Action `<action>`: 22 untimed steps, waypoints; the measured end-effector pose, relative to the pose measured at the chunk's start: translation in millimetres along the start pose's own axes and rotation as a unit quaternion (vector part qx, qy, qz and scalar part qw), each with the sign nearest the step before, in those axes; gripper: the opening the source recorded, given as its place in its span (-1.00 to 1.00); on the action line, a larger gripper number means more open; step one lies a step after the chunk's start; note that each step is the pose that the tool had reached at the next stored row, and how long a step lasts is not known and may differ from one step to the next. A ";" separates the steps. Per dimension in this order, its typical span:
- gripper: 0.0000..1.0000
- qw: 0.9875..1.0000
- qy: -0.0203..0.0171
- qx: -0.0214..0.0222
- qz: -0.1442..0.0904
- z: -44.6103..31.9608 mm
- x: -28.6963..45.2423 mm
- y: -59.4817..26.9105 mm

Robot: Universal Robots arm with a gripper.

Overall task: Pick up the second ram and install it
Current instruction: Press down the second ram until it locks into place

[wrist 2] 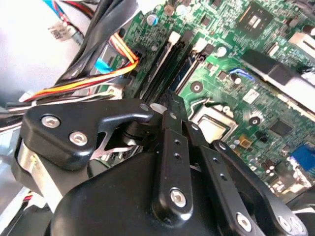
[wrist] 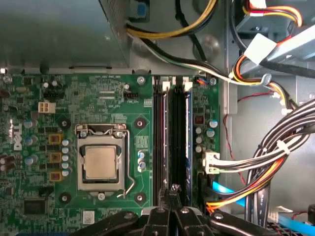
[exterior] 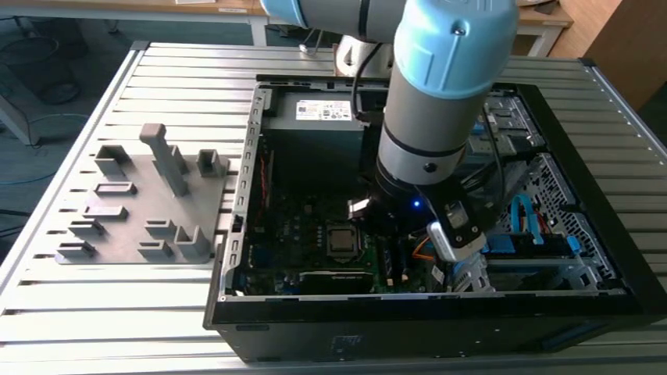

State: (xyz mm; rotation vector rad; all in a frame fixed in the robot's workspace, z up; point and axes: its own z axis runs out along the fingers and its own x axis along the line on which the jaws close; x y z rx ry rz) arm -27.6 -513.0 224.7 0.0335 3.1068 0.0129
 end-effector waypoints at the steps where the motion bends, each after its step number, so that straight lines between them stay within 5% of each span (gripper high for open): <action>1: -0.80 1.000 0.000 0.000 0.000 0.6 0.0 -0.1; 12: -0.80 1.000 0.000 0.001 0.000 9.3 0.3 -0.5; 14: -0.80 1.000 0.000 0.000 0.000 6.4 0.0 0.0; 18: -0.80 1.000 0.000 0.001 0.000 -11.5 -0.5 0.0; 22: -0.80 1.000 0.000 0.002 0.000 -12.7 -0.2 12.8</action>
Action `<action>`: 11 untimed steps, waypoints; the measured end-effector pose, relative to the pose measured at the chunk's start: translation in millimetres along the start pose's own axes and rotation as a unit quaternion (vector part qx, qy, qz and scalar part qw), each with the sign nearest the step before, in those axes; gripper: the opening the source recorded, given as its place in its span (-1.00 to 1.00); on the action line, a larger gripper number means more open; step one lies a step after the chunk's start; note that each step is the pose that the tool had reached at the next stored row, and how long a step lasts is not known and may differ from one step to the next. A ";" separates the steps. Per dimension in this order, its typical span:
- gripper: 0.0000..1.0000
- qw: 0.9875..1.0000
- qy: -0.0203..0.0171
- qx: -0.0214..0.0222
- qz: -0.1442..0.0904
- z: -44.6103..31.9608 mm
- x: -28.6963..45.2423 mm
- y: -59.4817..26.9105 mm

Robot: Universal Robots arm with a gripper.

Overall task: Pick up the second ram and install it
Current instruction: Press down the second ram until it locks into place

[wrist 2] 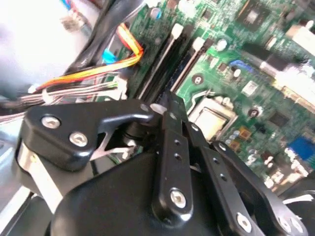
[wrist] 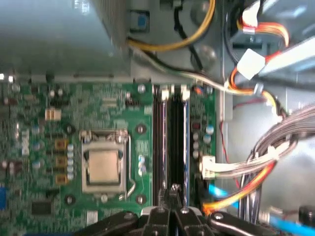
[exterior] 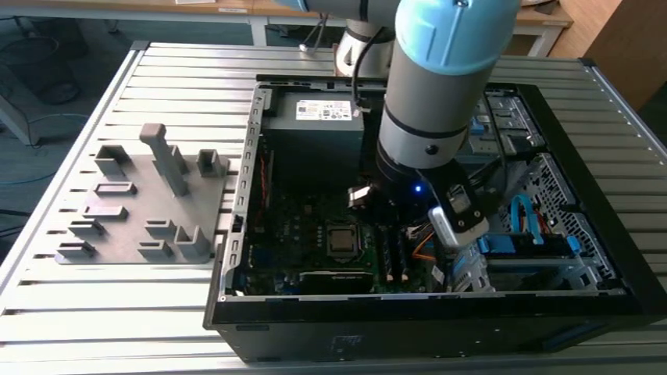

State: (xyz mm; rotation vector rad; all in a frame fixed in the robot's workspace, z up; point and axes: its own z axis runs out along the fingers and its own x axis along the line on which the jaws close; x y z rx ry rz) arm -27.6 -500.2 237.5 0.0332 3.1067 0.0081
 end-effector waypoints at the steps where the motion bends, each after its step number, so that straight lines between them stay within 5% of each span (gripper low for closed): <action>1: -0.80 1.000 0.000 0.000 0.000 0.1 0.1 4.5; 5: -0.80 1.000 0.000 0.000 0.000 0.1 0.4 19.3; 11: -0.80 1.000 0.000 0.000 0.000 -9.3 0.1 19.7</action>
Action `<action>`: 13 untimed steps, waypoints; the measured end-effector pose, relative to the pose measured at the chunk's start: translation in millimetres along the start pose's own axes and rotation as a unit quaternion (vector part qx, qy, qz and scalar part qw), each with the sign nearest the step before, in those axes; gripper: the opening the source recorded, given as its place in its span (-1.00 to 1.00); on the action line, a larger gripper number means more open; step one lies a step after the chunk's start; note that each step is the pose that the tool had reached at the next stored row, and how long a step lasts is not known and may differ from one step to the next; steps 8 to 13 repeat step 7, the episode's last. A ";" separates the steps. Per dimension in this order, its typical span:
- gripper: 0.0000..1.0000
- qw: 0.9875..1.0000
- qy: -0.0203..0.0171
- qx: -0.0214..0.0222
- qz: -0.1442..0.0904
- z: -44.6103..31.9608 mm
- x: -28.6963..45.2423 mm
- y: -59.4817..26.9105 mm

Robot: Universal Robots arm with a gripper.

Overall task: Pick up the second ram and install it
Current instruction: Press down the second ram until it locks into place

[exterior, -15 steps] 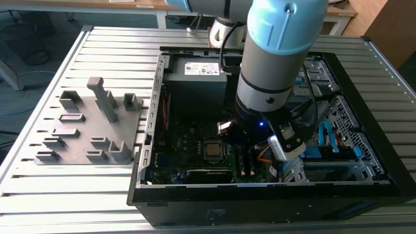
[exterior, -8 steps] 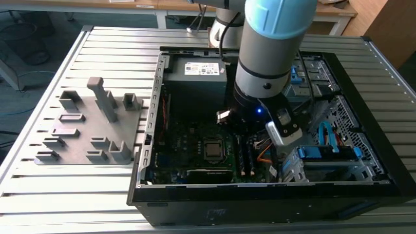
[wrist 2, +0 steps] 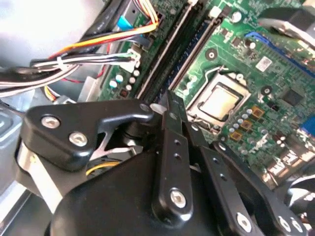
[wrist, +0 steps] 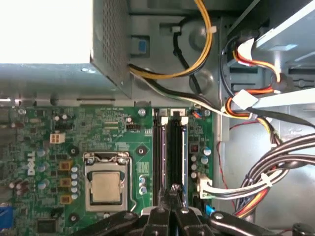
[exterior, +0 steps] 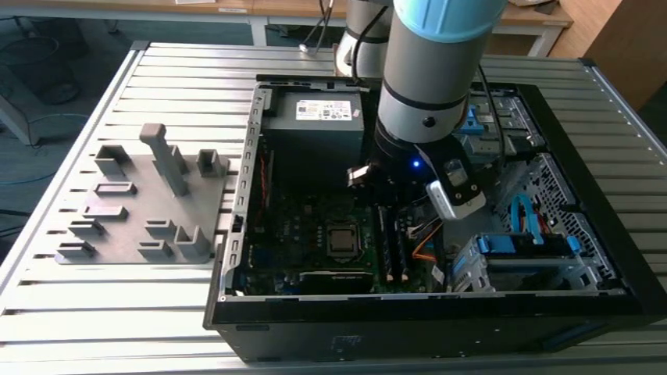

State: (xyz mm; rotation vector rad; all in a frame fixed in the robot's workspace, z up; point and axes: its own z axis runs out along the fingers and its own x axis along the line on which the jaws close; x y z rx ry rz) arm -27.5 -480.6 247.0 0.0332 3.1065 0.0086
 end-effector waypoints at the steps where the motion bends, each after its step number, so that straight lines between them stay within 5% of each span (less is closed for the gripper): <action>1: -0.80 1.000 0.000 0.000 0.000 0.0 0.0 0.0; 13: -0.80 1.000 0.000 0.000 0.000 -0.5 0.0 0.0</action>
